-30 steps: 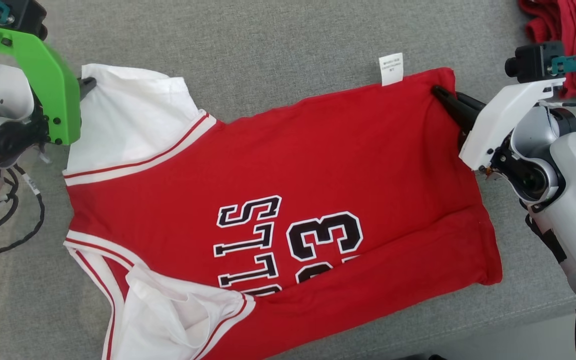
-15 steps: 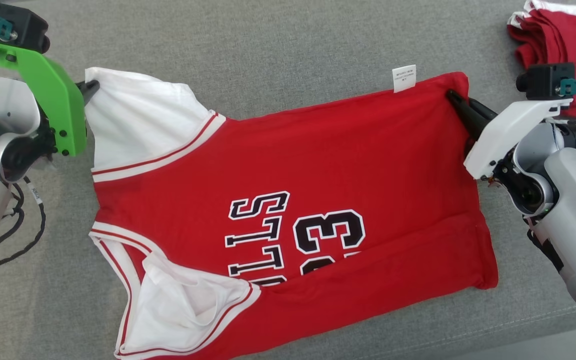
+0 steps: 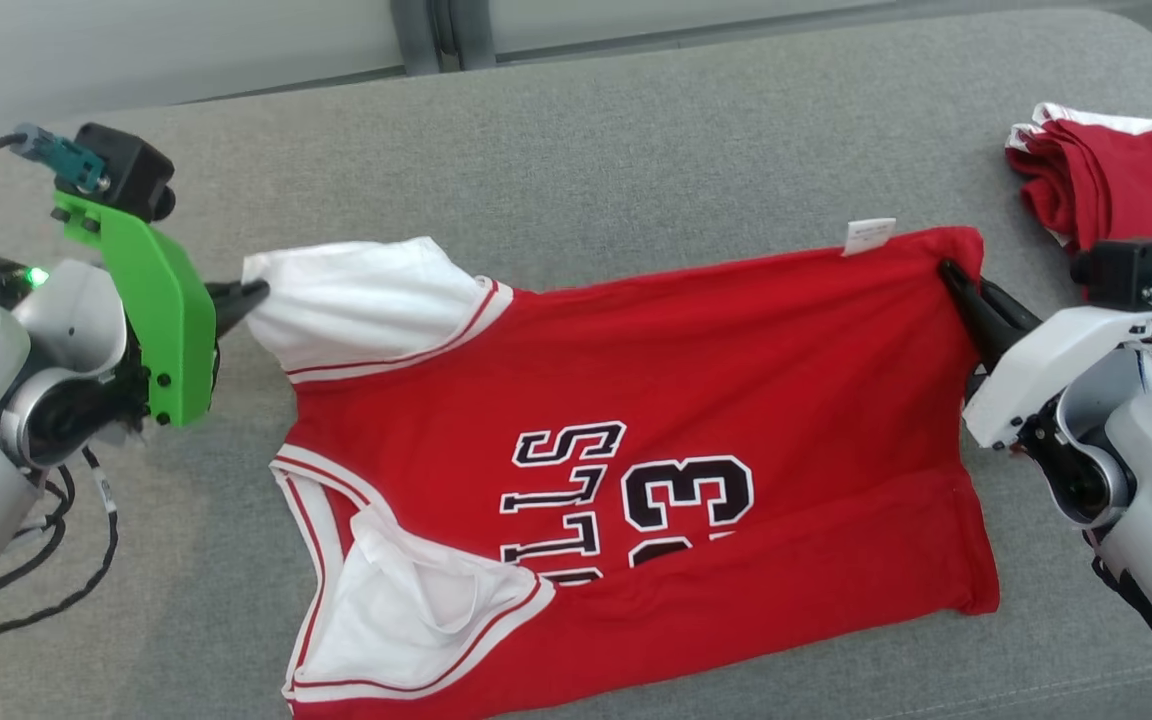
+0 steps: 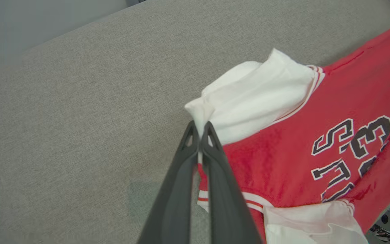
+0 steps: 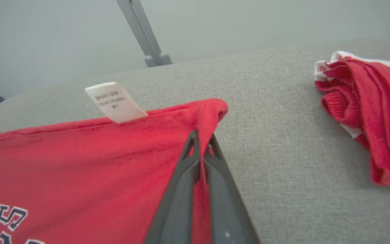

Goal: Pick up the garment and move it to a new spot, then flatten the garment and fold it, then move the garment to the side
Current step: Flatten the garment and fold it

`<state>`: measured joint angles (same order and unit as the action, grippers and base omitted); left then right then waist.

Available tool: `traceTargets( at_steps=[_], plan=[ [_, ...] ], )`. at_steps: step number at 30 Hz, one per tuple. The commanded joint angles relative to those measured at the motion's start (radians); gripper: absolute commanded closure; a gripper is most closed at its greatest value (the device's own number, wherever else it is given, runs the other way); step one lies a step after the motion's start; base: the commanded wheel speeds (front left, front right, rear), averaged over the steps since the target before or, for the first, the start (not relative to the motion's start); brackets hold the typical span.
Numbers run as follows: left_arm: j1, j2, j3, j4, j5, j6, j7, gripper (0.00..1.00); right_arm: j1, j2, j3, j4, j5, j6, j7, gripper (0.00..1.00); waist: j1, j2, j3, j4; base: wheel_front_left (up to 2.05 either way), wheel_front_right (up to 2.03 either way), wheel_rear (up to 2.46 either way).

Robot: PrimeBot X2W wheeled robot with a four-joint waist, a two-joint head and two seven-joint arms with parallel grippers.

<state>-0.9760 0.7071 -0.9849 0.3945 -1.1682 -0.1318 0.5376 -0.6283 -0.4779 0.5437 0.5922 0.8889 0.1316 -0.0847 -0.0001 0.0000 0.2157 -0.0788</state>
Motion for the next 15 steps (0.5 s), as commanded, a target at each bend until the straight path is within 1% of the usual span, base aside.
traceTargets(
  at_steps=[1, 5, 8, 12, 15],
  plan=[
    [0.027, 0.019, -0.008, -0.027, -0.015, 0.002, 0.016, 1.0, 0.019, -0.02, 0.013, -0.007, 0.0, -0.002, -0.017, 1.0, 0.0001, 0.0, -0.04, 0.036, 0.0, 0.0, 0.0],
    [0.069, 0.06, -0.025, -0.109, -0.064, 0.002, 0.07, 1.0, 0.045, -0.066, 0.063, -0.019, -0.009, -0.002, -0.039, 1.0, 0.0001, 0.0, -0.056, 0.051, 0.0, 0.0, 0.0],
    [0.099, 0.083, -0.036, -0.17, -0.099, 0.008, 0.112, 1.0, 0.058, -0.095, 0.107, -0.021, -0.004, -0.002, -0.028, 1.0, 0.0001, 0.0, -0.061, 0.06, 0.0, 0.0, 0.0],
    [0.131, 0.113, -0.053, -0.251, -0.127, 0.032, 0.164, 1.0, 0.064, -0.143, 0.173, -0.047, 0.02, -0.002, 0.035, 1.0, 0.0001, 0.0, -0.061, 0.066, 0.0, 0.0, 0.0],
    [0.151, 0.133, -0.064, -0.302, -0.156, 0.055, 0.207, 1.0, 0.055, -0.19, 0.232, -0.087, 0.049, -0.002, 0.109, 1.0, 0.0001, 0.0, -0.059, 0.066, 0.0, 0.0, 0.0]
  ],
)
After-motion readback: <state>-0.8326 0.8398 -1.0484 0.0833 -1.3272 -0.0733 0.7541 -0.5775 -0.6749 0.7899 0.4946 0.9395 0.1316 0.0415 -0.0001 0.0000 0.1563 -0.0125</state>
